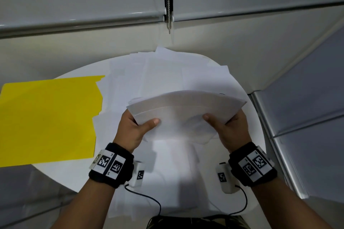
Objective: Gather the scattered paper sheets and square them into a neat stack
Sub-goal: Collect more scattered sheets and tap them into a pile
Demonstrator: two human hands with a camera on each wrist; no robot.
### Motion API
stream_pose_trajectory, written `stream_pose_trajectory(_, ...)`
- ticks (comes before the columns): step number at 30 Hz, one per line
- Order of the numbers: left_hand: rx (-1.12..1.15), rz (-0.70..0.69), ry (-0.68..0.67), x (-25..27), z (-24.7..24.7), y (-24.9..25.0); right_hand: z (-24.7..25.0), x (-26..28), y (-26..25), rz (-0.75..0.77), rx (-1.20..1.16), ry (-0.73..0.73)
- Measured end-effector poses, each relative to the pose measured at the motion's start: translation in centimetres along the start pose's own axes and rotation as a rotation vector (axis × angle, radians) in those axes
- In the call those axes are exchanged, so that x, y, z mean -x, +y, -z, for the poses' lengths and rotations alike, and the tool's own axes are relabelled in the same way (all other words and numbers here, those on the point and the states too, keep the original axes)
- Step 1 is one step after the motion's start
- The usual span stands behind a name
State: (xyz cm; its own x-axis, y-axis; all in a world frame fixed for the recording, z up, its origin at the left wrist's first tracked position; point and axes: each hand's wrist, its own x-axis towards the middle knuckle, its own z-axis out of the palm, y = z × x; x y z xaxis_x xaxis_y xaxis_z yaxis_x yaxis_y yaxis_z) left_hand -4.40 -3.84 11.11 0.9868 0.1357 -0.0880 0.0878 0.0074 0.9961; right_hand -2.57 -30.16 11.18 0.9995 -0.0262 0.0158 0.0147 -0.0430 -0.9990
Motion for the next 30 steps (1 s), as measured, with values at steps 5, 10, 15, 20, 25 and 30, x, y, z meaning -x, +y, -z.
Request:
stream_pose_trajectory(5,-0.041,0.174,-0.084,-0.5,0.7,-3.2,0.8,0.4,4.2,-0.244,0.151,-0.175)
stream_pose_trajectory(10,-0.243,0.339,-0.111,-1.0,0.3,-6.8,0.2,0.6,8.7,-0.441,0.385,-0.318)
stream_pose_trajectory(15,-0.247,0.320,0.037,-0.6,-0.9,-7.2,-0.6,0.4,9.9,-0.469,0.329,-0.072)
stream_pose_trajectory(20,-0.223,0.414,0.051,0.8,-1.4,-8.8,-1.1,1.8,10.4,-0.623,0.422,-0.147)
stream_pose_trajectory(25,-0.258,0.476,0.086,1.3,-1.6,-9.9,-1.7,2.2,10.5,-0.552,0.313,-0.067)
stream_pose_trajectory(30,-0.329,0.441,0.043,1.5,-2.2,-10.3,-1.6,1.9,10.0,-0.478,0.308,-0.098)
